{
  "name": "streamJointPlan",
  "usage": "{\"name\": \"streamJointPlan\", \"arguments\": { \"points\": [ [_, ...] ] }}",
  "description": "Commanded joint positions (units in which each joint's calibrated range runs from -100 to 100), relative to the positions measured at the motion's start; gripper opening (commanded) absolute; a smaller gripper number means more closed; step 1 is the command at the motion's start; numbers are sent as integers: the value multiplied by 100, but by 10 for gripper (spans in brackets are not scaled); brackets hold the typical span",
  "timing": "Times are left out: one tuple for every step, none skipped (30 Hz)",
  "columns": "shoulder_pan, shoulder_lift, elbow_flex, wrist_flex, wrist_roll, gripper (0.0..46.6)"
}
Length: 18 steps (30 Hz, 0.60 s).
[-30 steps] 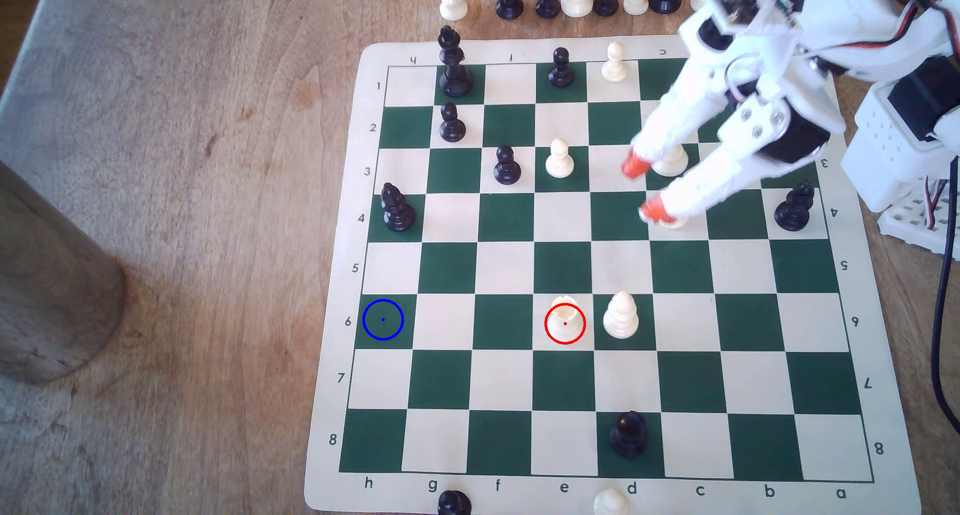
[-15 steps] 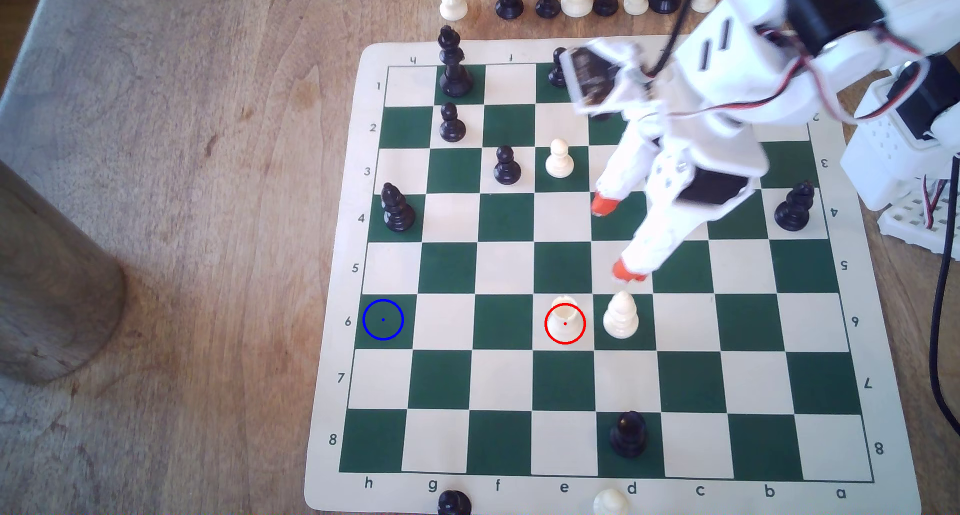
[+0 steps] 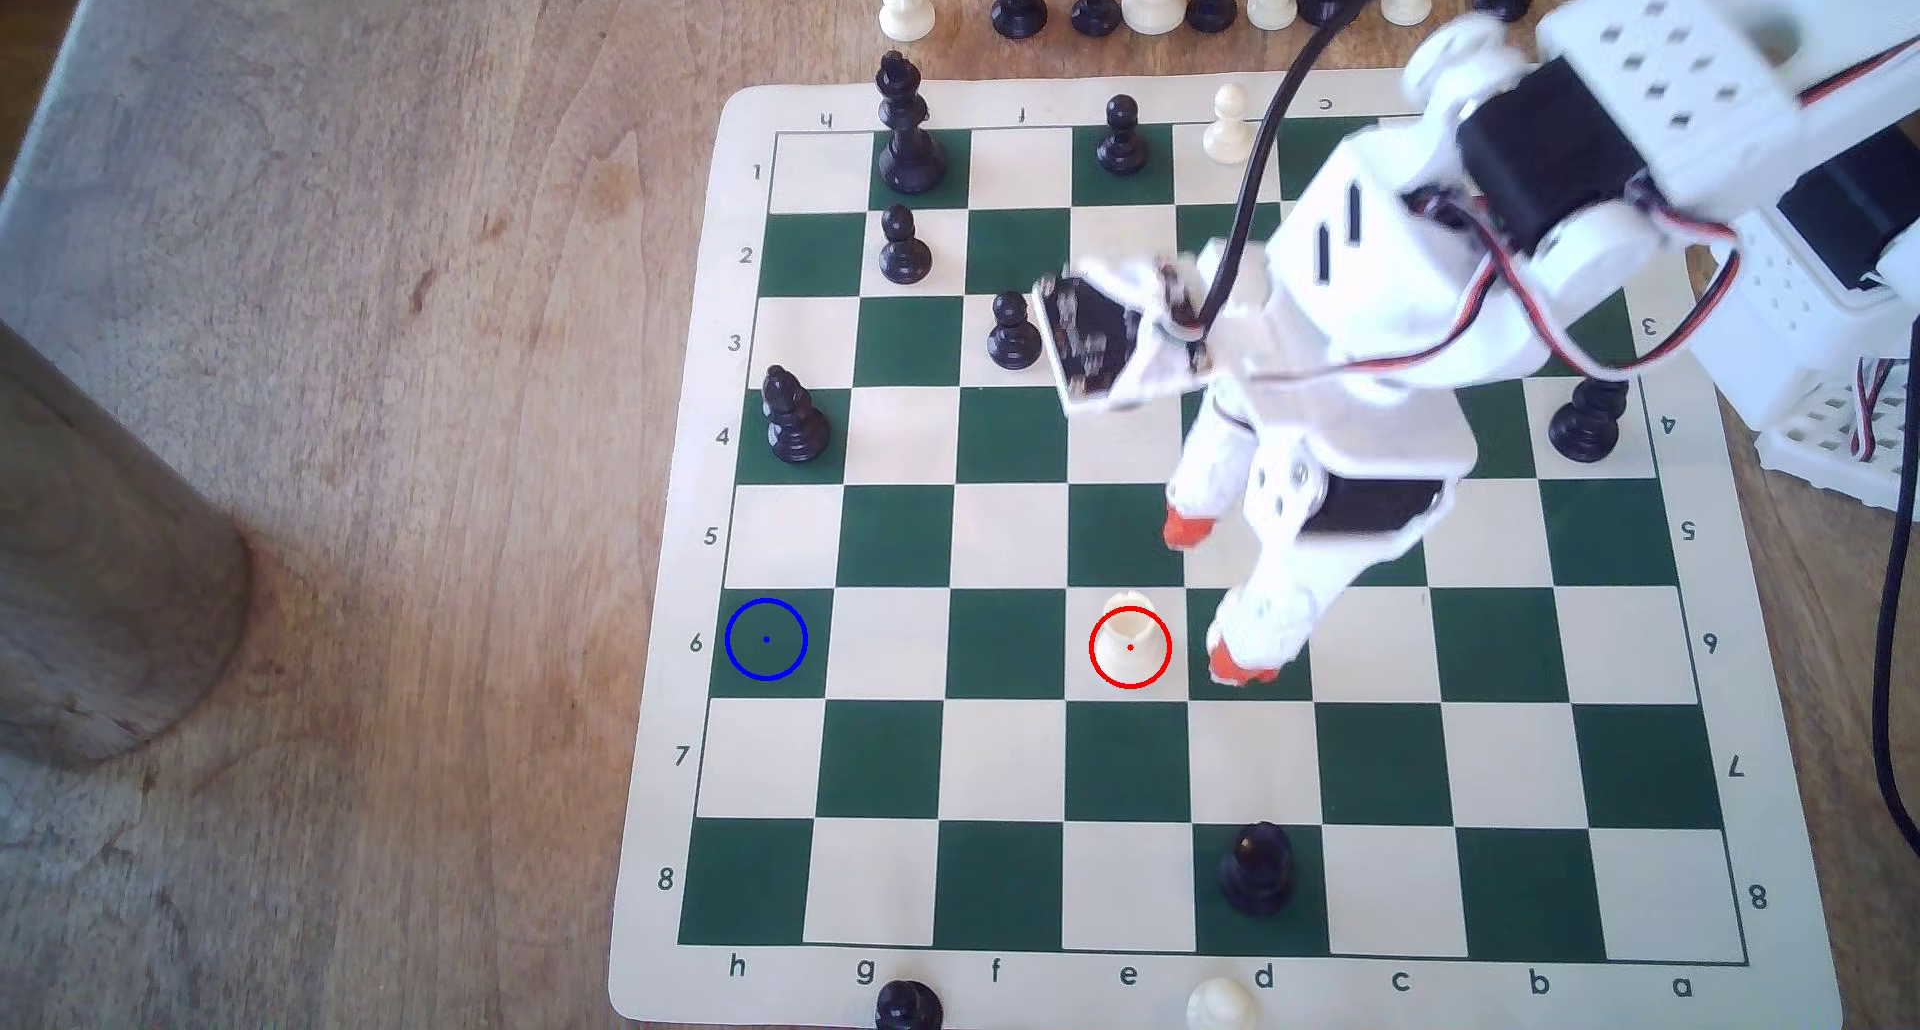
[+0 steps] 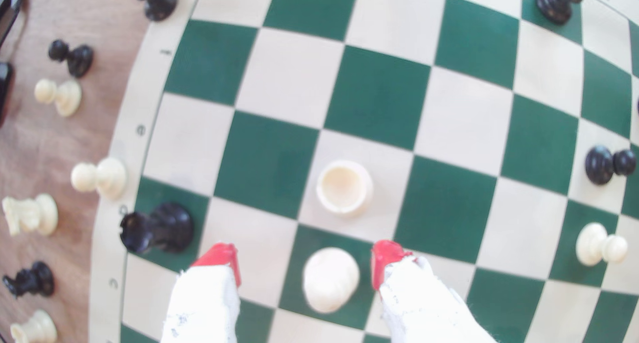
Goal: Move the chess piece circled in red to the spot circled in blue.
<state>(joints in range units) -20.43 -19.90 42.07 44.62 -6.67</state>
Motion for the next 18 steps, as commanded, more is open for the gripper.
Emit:
{"name": "streamJointPlan", "arguments": {
  "points": [
    [-3, 148, -463, -236, -5, 208],
    [5, 267, -499, -285, -5, 208],
    [13, 318, -535, -285, -5, 208],
    [29, 360, -553, -293, -5, 208],
    [37, 394, -571, -293, -5, 208],
    [52, 436, -590, -293, -5, 208],
    [76, 513, -644, -293, 0, 208],
    [91, 547, -680, -293, 0, 208],
    [107, 589, -716, -293, 0, 208],
    [107, 632, -753, -293, 0, 208],
    [115, 708, -834, -293, -5, 209],
    [115, 751, -871, -293, -5, 209],
    [115, 793, -925, -302, -5, 209],
    [115, 827, -961, -302, -5, 209],
    [115, 869, -1007, -302, -5, 209],
    [115, 946, -1070, -302, -5, 209],
    [115, 988, -1097, -302, -5, 209],
    [115, 1031, -1115, -310, -5, 209]
  ]
}}
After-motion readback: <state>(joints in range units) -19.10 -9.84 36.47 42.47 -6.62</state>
